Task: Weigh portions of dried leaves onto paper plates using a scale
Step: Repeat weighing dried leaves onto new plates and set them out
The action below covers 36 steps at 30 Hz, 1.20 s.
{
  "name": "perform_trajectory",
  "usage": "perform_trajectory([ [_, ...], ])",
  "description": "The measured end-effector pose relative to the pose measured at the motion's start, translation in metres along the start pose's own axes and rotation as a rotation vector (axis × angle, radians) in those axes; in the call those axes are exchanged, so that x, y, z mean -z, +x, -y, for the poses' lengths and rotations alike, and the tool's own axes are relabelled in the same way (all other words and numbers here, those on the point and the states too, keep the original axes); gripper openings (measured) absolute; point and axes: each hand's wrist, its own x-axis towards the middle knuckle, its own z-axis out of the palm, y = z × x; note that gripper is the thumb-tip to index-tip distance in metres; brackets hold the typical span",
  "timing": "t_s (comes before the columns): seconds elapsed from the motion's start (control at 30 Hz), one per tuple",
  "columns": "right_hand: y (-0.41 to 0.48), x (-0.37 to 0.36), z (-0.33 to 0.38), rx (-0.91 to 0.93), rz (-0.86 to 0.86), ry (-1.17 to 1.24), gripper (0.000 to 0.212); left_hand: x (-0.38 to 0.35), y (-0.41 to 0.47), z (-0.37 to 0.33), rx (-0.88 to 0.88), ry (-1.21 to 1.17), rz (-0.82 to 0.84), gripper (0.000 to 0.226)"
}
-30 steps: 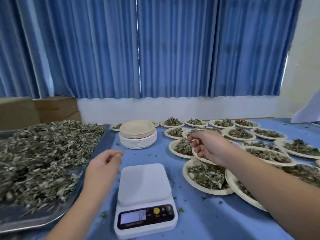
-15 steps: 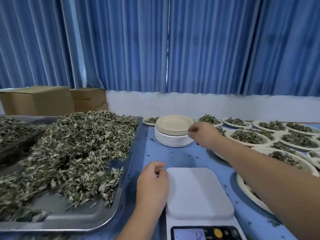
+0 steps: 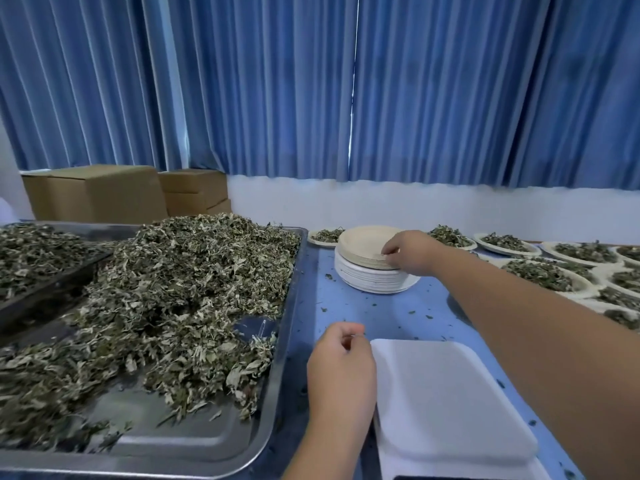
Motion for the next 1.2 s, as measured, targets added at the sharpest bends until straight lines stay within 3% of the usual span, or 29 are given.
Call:
perform_trajectory([
  [0.3, -0.003, 0.01, 0.002, -0.093, -0.089, 0.399, 0.019, 0.0, 0.003, 0.002, -0.024, -0.026, -0.012, 0.018],
  [0.47, -0.019, 0.012, -0.002, -0.123, -0.279, 0.526, 0.015, 0.002, 0.0, -0.002, -0.052, -0.019, 0.006, 0.021],
  [0.7, -0.088, 0.012, 0.001, -0.138, -0.416, 1.107, 0.017, 0.008, -0.01, -0.01, -0.064, -0.117, -0.01, 0.023],
  [0.83, -0.147, 0.004, -0.008, -0.157, -0.471, 1.116, 0.021, 0.012, -0.016, -0.015, -0.01, -0.241, -0.009, 0.023],
  [1.03, -0.21, -0.008, -0.018, -0.121, -0.374, 1.157, 0.023, 0.021, -0.014, -0.02, 0.158, -0.416, 0.095, 0.011],
  [1.2, -0.228, -0.014, -0.021, -0.106, -0.313, 1.087, 0.026, 0.021, -0.015, -0.013, 0.149, -0.296, 0.136, 0.015],
])
